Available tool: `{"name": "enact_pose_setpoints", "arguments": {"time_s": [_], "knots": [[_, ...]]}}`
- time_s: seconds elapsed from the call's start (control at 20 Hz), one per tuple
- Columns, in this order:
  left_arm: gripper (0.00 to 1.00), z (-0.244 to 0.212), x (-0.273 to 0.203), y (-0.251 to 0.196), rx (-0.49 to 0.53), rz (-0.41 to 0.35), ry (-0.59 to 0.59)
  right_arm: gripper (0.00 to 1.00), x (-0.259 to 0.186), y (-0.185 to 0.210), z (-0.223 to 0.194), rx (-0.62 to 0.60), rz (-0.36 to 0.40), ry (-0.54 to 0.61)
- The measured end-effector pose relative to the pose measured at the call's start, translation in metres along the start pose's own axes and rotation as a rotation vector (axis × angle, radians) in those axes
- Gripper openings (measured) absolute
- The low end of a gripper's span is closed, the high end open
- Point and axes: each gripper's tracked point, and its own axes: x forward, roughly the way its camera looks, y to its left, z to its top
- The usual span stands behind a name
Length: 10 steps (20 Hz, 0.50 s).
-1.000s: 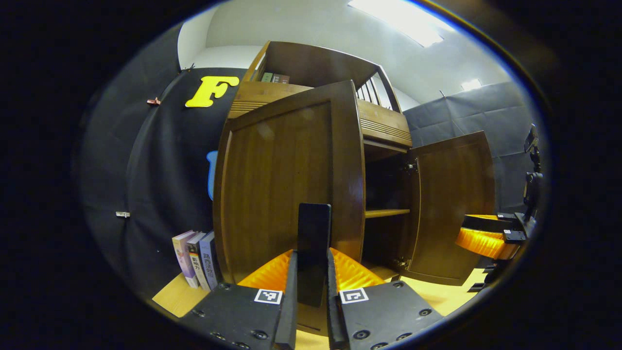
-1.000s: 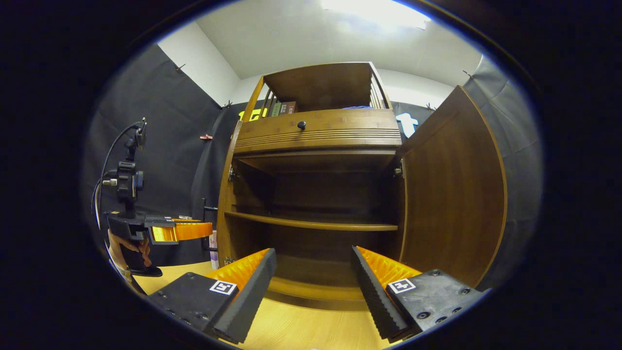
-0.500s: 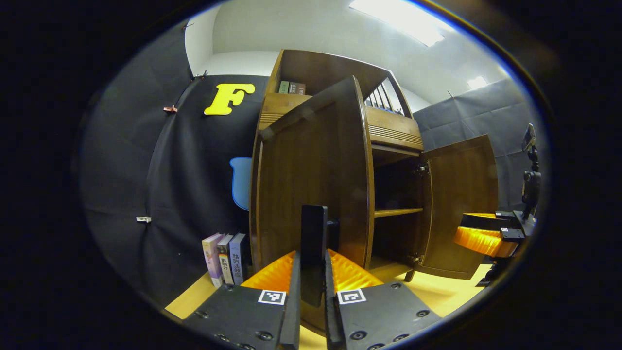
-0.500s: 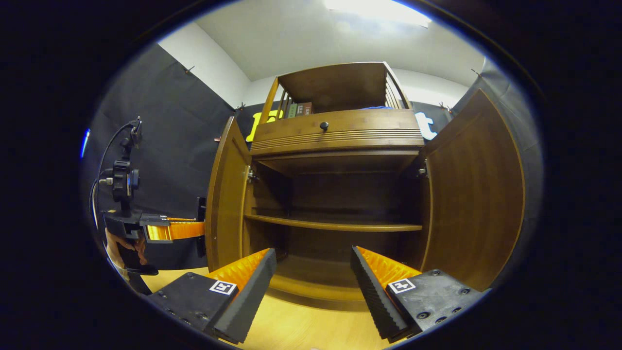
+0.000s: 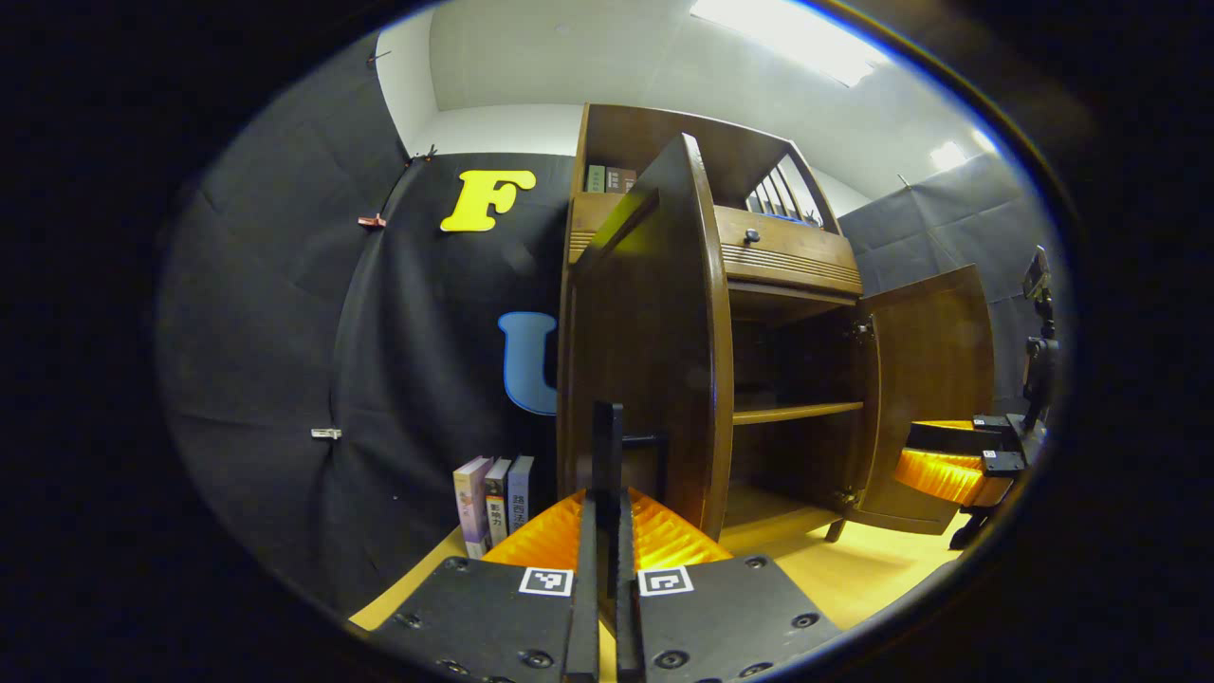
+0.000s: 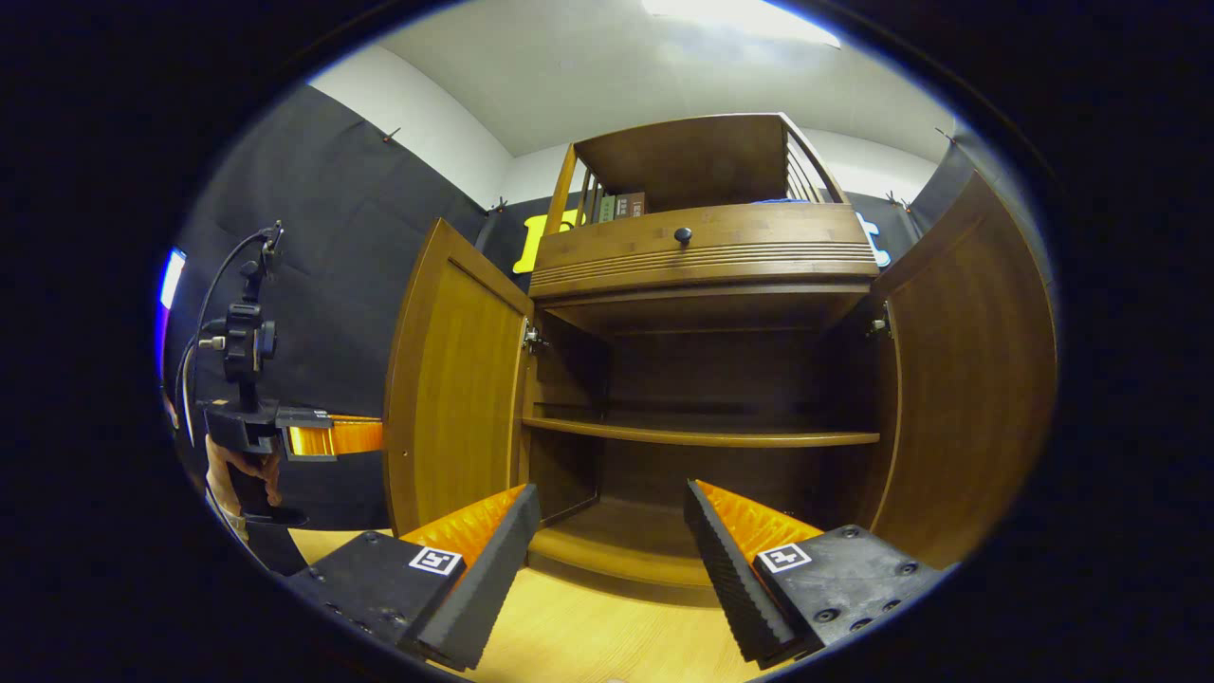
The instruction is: Open the right door of the double-door shoe cabinet with the right hand, and open the left door with the left hand.
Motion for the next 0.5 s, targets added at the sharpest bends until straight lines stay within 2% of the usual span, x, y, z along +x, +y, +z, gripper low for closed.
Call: {"name": "enact_pose_setpoints", "arguments": {"time_s": [0.25,0.5], "knots": [[0.08,0.007,-0.008,0.030,0.011,0.061,-0.007,0.96,0.008,0.010,-0.007,0.009,0.011,0.012],[0.05,0.010,-0.017,0.035,-0.006,0.044,-0.012,0.97,0.011,0.011,-0.013,0.029,0.015,0.026]]}}
